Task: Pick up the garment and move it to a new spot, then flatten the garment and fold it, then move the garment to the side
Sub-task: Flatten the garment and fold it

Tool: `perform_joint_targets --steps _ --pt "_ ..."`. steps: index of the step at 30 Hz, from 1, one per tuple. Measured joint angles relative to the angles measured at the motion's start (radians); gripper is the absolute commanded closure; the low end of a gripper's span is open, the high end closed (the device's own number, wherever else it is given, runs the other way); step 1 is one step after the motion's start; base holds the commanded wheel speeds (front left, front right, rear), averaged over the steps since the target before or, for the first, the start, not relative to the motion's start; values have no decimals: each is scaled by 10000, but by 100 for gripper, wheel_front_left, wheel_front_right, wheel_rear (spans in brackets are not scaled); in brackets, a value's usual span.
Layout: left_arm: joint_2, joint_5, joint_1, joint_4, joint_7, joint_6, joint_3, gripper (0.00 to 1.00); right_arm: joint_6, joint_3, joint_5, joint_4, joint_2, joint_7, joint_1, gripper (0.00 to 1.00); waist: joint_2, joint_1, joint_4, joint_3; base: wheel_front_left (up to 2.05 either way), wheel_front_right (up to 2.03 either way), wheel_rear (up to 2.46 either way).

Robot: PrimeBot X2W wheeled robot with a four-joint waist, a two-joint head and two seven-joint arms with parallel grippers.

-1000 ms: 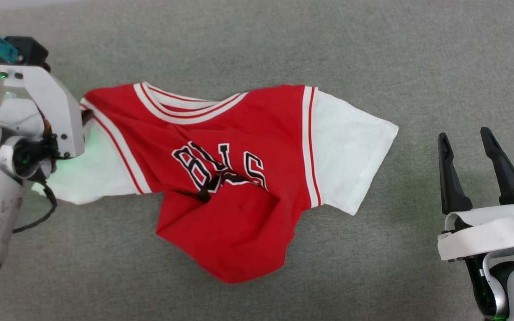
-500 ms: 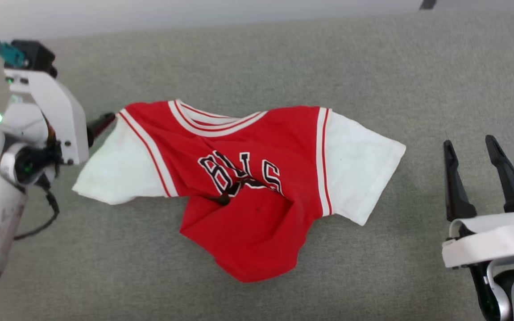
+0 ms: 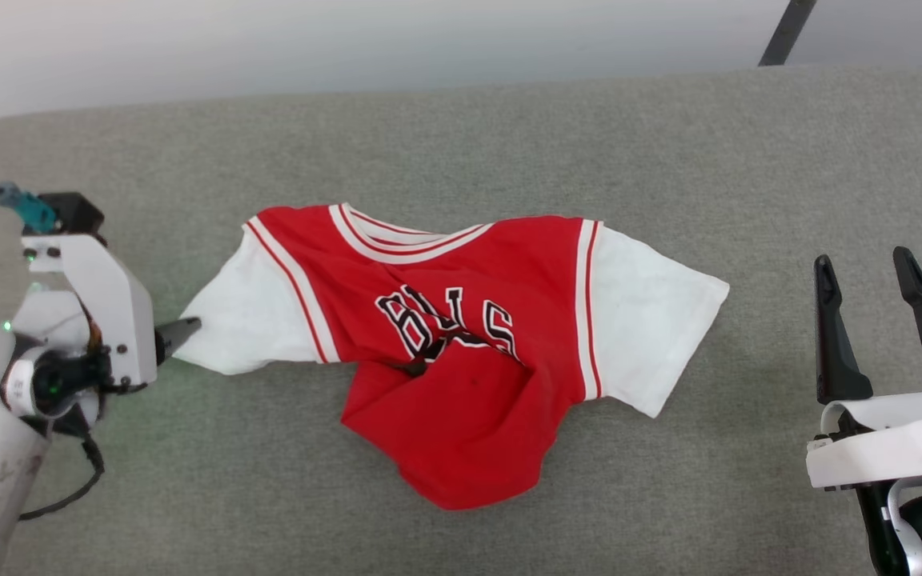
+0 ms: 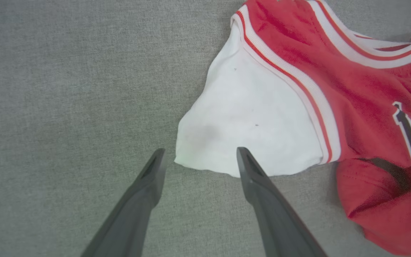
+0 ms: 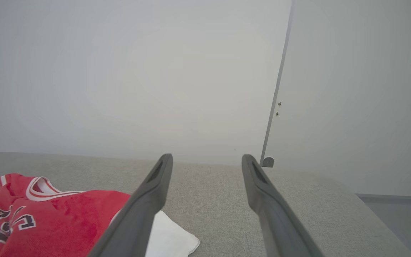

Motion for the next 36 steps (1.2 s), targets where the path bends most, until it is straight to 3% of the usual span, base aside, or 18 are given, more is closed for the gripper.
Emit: perform_joint_targets --steps 10,27,28,29,30,36 --pt "136 -180 321 36 196 366 82 0 0 -63 15 -46 48 -2 -6 0 0 0 -322 448 0 0 0" --pt "-15 -151 75 1237 123 485 25 0 0 -65 6 -132 69 90 -35 0 0 0 -518 761 0 0 0" --pt "-40 -186 60 1285 176 479 35 33 0 -61 6 -134 67 104 -35 0 0 0 -513 763 0 0 0" --pt "-79 -274 53 1371 176 483 100 96 0 -52 8 -138 63 169 -35 0 0 0 -505 763 0 0 0" --pt "-104 -351 53 1444 201 483 134 100 0 -38 10 -140 56 192 -35 0 0 0 -497 759 0 0 0" --pt "-226 -412 57 1632 205 466 90 100 0 -88 320 -140 -8 872 -137 0 0 0 -409 703 0 0 0"
